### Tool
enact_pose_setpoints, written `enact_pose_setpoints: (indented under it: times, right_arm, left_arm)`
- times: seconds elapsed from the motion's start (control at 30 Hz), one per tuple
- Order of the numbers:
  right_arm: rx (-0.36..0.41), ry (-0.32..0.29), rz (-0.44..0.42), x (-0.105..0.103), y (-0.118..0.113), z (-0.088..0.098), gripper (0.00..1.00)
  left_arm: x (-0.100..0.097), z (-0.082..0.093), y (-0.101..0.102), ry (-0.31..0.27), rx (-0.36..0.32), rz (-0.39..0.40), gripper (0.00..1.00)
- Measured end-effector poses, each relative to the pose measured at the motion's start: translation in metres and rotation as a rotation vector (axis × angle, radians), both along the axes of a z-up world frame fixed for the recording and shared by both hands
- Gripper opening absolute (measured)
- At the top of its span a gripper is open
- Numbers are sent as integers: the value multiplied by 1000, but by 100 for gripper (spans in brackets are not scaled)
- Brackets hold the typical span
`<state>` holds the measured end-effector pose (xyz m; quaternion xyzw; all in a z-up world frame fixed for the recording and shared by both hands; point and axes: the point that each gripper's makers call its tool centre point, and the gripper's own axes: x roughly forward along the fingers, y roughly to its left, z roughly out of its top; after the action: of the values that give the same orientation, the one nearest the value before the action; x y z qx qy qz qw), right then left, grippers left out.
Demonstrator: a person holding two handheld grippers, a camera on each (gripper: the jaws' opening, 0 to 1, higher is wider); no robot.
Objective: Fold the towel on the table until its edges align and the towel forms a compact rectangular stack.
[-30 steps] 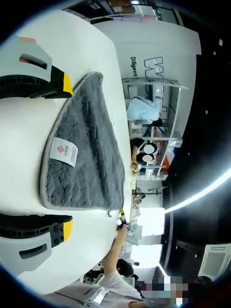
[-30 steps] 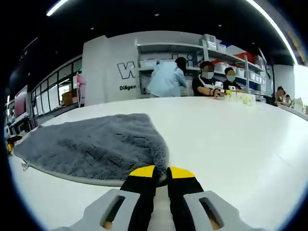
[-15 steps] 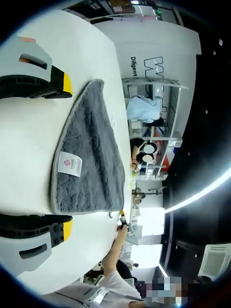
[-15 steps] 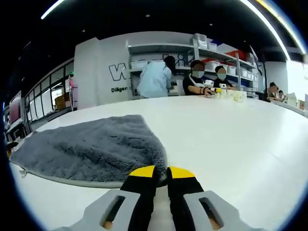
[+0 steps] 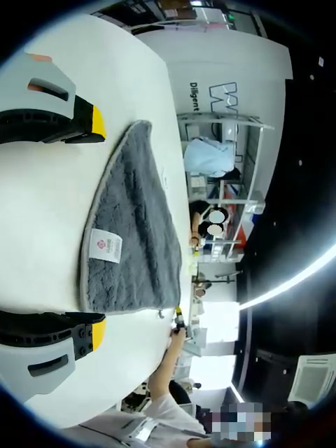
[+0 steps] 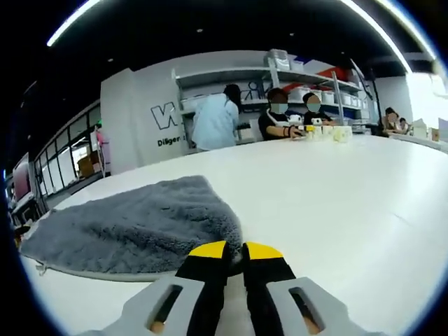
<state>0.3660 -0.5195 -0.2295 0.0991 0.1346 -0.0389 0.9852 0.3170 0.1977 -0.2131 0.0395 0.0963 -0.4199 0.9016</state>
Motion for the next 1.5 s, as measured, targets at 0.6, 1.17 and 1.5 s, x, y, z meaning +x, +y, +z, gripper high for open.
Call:
enact_pose_setpoints:
  times: [0.6, 1.17, 1.5]
  right_arm:
    - [82, -59, -10, 4, 4, 10, 4]
    - [199, -128, -21, 3, 10, 22, 2]
    - [259, -171, -6, 3, 23, 30, 1]
  left_arm:
    - [1, 0, 2, 2, 1, 1, 99]
    - [0, 0, 0, 3, 0, 1, 99]
    - [0, 2, 1, 1, -7, 0, 99]
